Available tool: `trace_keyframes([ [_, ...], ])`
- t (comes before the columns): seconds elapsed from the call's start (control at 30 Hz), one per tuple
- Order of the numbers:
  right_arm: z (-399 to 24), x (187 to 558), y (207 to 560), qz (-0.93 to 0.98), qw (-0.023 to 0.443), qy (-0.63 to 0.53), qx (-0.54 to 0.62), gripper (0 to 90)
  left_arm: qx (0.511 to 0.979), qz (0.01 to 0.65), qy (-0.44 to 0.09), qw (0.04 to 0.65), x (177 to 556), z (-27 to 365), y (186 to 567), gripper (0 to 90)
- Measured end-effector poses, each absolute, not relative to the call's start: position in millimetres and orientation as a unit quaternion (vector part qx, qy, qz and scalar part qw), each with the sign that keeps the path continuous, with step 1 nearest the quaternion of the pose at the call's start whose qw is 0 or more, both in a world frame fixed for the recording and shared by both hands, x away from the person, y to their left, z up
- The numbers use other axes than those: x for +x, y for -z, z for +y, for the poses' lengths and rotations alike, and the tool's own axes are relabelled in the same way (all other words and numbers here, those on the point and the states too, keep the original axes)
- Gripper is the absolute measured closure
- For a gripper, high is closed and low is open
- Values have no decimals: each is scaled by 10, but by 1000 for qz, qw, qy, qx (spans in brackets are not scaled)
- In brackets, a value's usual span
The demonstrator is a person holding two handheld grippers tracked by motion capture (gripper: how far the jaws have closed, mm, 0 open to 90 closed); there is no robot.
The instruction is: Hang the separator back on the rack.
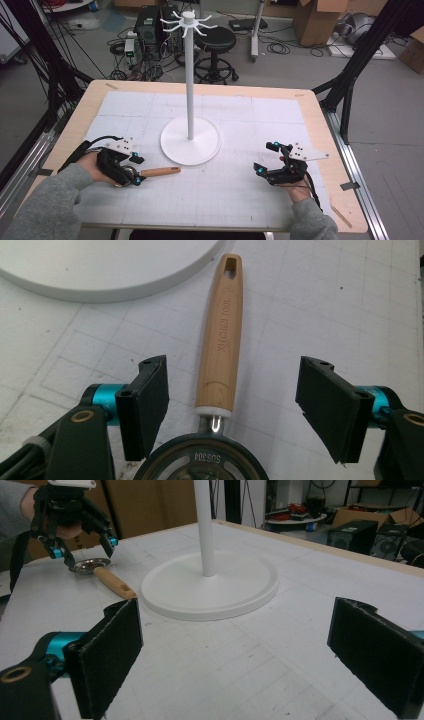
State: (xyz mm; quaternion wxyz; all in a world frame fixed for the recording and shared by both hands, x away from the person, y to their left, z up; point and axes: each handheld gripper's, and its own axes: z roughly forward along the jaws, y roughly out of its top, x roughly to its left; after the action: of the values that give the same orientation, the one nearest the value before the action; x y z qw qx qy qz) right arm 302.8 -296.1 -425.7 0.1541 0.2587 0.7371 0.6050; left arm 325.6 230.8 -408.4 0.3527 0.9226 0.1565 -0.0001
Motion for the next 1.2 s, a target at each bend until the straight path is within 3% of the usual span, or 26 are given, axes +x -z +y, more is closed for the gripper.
trace_keyframes([
  [0.37,-2972,3033,4258,734,155,-607,263,67,932,154,16,328,3293,2309,4136,486],
  [1.2,-2961,3033,4264,737,150,-605,263,67,945,149,3,291,3321,2264,4238,670],
])
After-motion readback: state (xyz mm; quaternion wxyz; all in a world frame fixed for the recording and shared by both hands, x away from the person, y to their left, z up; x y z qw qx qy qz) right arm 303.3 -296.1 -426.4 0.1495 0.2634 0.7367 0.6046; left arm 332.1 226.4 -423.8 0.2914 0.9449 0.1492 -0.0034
